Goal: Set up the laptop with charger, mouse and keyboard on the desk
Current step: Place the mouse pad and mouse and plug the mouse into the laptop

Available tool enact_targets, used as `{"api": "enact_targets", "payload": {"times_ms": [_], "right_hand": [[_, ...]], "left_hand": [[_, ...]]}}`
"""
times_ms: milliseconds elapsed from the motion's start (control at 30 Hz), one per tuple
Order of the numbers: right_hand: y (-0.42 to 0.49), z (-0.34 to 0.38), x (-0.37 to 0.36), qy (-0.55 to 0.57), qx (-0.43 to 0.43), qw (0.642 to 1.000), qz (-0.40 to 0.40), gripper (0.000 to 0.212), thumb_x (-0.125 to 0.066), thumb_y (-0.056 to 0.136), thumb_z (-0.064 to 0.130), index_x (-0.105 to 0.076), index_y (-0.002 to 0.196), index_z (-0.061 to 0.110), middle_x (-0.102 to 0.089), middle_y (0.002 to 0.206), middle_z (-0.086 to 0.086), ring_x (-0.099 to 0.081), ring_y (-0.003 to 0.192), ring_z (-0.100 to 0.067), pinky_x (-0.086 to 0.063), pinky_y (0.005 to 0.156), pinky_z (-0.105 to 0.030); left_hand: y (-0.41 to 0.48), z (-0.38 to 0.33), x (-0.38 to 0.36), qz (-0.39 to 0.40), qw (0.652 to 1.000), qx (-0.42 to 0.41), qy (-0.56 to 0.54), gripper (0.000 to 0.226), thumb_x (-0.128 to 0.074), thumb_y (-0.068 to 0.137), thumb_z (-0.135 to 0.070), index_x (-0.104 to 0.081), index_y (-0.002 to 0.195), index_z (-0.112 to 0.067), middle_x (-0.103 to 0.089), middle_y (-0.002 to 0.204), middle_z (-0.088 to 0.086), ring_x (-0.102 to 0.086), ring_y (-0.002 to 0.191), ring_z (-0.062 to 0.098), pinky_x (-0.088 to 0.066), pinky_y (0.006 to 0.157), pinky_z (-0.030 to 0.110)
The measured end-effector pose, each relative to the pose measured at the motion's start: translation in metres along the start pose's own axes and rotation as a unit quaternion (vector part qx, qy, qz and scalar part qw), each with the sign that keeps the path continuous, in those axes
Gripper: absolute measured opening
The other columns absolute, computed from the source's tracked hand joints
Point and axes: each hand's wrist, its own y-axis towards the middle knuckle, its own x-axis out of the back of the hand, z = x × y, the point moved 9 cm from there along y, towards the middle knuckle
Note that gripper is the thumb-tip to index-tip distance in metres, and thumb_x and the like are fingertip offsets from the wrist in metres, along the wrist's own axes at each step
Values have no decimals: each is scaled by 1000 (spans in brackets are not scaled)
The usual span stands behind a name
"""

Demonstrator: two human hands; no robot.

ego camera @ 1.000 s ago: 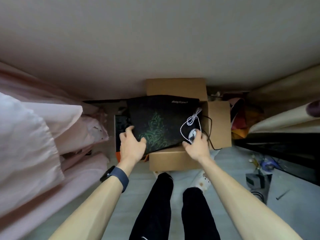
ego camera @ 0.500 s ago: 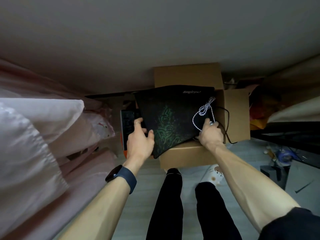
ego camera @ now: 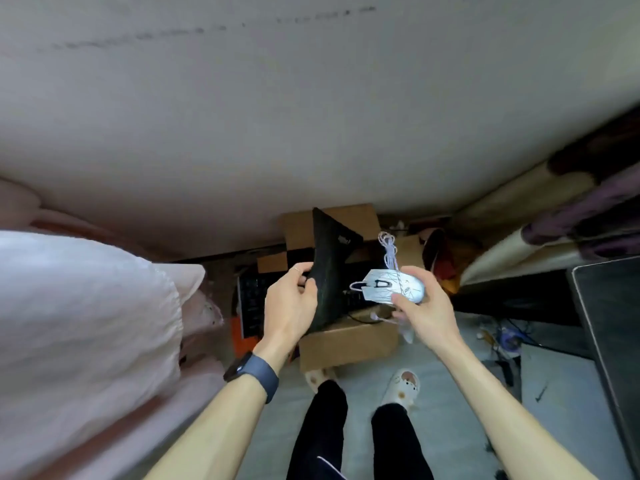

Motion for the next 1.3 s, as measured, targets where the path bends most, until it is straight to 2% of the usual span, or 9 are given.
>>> {"api": "enact_targets", "payload": {"times_ms": [100, 200, 433, 567, 667, 833, 1000, 1200, 1300], "right_hand": [[-37, 45, 34, 130, -15, 991, -3, 42, -67, 89, -4, -63, 116, 27, -65, 121, -15, -72, 97, -31, -63, 70, -41], [-76, 84, 77, 217, -28, 975, -30, 37, -62, 92, -3, -63, 118, 23, -67, 121, -16, -73, 86, -28, -62, 74, -48], [-189, 96, 182, 353, 3, 931, -93, 35, -45, 102, 18, -61, 133, 23, -71, 124, -7, -68, 105, -31, -56, 67, -34], [-255, 46, 237, 437, 10, 888, -147, 42, -41, 95, 22, -61, 130, 12, -65, 131, -16, -62, 101, -30, -47, 62, -33], [-313, -4, 281, 474, 12, 856, -206, 40, -34, 91, 23, -64, 114, 8, -68, 120, -21, -64, 89, -27, -44, 54, -26], [-435, -109, 352, 440, -40, 826, -351, 35, -41, 78, 33, -75, 81, 26, -74, 92, -12, -67, 73, -25, -45, 61, -33], [-570, -226, 399, 415, -91, 778, -463, 37, -42, 74, 33, -75, 85, 21, -75, 87, -17, -60, 64, -29, -35, 49, -22], [-720, -325, 427, 419, -149, 684, -579, 33, -39, 91, 16, -72, 88, 15, -72, 73, -9, -61, 54, -24, -41, 48, -27], [-765, -350, 438, 424, -172, 654, -602, 33, -40, 93, 14, -72, 89, 15, -72, 72, -6, -60, 48, -13, -36, 43, -22]], "left_hand": [[-32, -46, 29, -28, 999, -42, -16, 30, -50, 101, -23, -62, 127, -30, -63, 108, -14, -60, 85, -3, -39, 70, 9], [-61, -87, 50, -43, 996, -81, -12, 31, -49, 101, -20, -62, 128, -27, -64, 120, -7, -58, 114, 14, -39, 90, 21], [-144, -183, 35, -9, 982, -189, 13, 34, -38, 102, -15, -51, 133, -24, -62, 123, 4, -56, 113, 24, -39, 89, 29], [-204, -239, -21, 54, 964, -257, 31, 28, -35, 104, -20, -43, 131, -22, -65, 110, 10, -61, 98, 29, -38, 78, 31], [-264, -270, -79, 121, 943, -302, 65, 37, -52, 100, -39, -45, 128, -17, -64, 107, 1, -62, 102, 24, -39, 80, 27], [-406, -314, -195, 222, 841, -460, 179, 28, -61, 94, -33, -61, 118, -18, -71, 113, -1, -64, 108, 19, -45, 87, 26], [-588, -348, -302, 294, 707, -611, 203, 21, -55, 95, -27, -65, 114, -27, -71, 110, -5, -63, 104, 16, -49, 89, 32], [-775, -364, -417, 406, 635, -638, 158, 26, -57, 97, -31, -67, 118, -20, -73, 111, -1, -65, 105, 16, -44, 88, 19], [-841, -357, -475, 462, 635, -603, 138, 25, -58, 97, -30, -68, 117, -18, -72, 105, -1, -63, 99, 14, -38, 80, 15]]}}
